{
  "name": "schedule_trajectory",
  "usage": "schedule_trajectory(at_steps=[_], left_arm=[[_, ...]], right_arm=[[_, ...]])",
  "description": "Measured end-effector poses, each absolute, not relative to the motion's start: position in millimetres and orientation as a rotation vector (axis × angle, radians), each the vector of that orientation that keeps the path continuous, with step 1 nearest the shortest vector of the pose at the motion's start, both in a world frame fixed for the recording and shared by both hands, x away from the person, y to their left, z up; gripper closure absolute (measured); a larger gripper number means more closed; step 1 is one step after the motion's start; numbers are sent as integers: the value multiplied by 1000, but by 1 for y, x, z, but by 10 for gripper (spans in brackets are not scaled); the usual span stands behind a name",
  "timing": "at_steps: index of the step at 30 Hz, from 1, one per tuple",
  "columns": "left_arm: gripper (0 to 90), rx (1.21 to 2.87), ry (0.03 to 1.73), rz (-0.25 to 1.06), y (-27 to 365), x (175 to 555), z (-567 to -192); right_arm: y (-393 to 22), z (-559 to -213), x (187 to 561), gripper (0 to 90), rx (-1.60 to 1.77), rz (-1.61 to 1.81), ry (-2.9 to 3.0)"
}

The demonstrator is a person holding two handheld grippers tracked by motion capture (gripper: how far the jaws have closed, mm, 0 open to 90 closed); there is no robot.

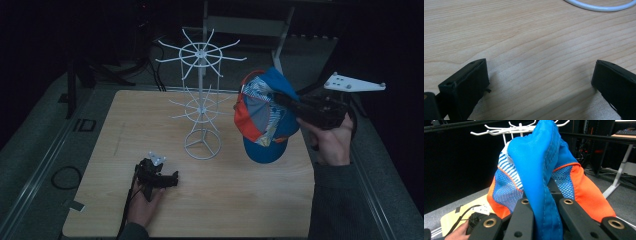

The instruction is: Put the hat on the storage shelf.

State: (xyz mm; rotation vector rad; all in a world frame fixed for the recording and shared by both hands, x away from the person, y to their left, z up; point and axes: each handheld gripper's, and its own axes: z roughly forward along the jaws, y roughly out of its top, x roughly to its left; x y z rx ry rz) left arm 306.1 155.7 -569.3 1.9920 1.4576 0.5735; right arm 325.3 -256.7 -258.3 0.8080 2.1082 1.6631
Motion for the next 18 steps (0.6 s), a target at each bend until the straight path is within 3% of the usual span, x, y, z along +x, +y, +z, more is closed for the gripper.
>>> schedule_trajectory(at_steps=[18], left_arm=[[14, 1991, 1458, 575, 156, 306, -569]], right_arm=[[-251, -242, 337, 871, 792, 1708, 2078]])
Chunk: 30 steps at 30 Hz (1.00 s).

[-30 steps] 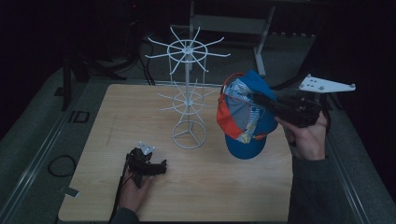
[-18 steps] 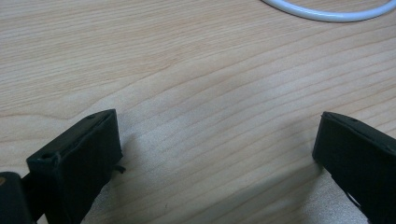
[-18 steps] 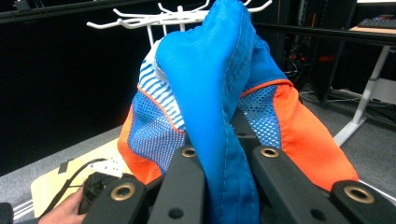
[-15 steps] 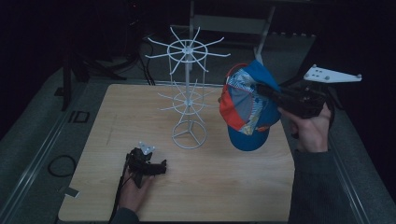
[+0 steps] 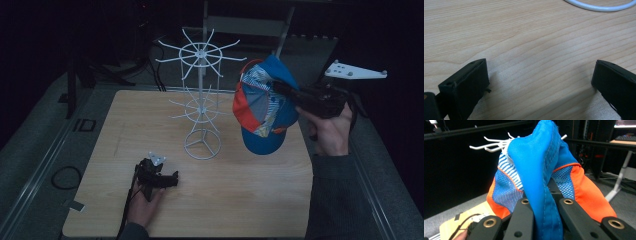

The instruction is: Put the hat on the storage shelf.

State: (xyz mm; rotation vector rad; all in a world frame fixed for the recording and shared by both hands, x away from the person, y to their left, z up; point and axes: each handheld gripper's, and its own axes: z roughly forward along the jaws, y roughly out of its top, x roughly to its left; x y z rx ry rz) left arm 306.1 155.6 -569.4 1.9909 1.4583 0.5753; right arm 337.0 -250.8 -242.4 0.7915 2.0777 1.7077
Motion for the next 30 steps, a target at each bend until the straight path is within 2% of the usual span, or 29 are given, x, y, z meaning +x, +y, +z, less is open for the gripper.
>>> schedule_trajectory(at_steps=[16, 30], left_arm=[[14, 1997, 1456, 575, 156, 306, -569], [14, 1992, 1457, 575, 156, 306, -569]], right_arm=[[-237, -228, 347, 871, 762, 1787, 2051], [-207, -263, 375, 866, 819, 1797, 2126]])
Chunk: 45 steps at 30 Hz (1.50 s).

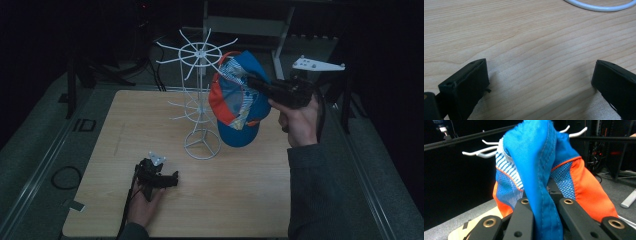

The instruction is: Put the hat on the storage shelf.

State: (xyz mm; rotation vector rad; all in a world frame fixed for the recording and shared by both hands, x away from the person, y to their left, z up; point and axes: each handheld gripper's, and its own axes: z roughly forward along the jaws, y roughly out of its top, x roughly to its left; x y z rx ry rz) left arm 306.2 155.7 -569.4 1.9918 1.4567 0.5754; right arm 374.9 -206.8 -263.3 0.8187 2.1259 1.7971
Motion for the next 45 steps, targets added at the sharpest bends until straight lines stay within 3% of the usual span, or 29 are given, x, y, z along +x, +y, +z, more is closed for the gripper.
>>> schedule_trajectory(at_steps=[21, 33, 34, 41, 45], left_arm=[[14, 1996, 1456, 573, 156, 306, -569], [14, 1992, 1458, 573, 156, 306, -569], [14, 1991, 1458, 573, 156, 306, -569], [14, 1991, 1459, 572, 156, 306, -569], [14, 1989, 1459, 572, 156, 306, -569]], right_arm=[[-191, -290, 387, 824, 871, 1689, 2231], [-179, -297, 380, 591, 809, 1548, 2280], [-177, -298, 379, 531, 802, 1510, 2277], [-173, -303, 376, 331, 845, 1385, 2254], [-172, -304, 376, 264, 864, 1336, 2238]])
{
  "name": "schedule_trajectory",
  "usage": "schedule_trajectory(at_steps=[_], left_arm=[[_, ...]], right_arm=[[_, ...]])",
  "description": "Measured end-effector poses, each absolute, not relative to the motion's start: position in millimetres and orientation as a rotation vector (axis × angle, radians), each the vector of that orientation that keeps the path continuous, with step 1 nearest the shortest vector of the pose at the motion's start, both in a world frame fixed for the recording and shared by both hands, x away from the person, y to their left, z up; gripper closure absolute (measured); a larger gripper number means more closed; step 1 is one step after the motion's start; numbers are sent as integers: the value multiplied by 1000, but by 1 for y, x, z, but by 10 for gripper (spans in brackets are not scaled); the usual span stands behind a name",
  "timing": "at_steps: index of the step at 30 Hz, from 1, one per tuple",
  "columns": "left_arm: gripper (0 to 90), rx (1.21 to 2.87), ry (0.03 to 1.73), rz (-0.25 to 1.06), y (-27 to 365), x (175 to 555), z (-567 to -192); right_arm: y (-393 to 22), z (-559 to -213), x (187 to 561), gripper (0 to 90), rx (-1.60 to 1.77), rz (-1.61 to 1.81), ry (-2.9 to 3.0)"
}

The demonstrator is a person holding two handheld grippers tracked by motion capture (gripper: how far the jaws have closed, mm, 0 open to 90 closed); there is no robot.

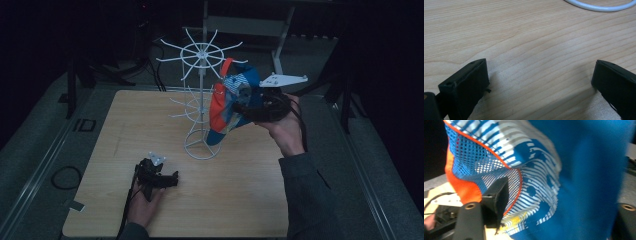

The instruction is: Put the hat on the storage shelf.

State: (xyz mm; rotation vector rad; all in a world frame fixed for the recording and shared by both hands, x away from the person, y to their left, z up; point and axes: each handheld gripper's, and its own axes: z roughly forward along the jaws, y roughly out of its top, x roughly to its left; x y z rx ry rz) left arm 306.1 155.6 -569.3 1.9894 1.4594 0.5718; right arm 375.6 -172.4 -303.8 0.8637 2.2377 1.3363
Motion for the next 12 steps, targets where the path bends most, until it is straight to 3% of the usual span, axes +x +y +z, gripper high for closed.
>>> schedule_trajectory(at_steps=[4, 12], left_arm=[[14, 1990, 1459, 571, 156, 306, -569], [14, 1992, 1458, 570, 156, 306, -569]], right_arm=[[-173, -305, 375, 203, 875, 1307, 2226], [-183, -312, 373, 174, 918, 1304, 2209]])
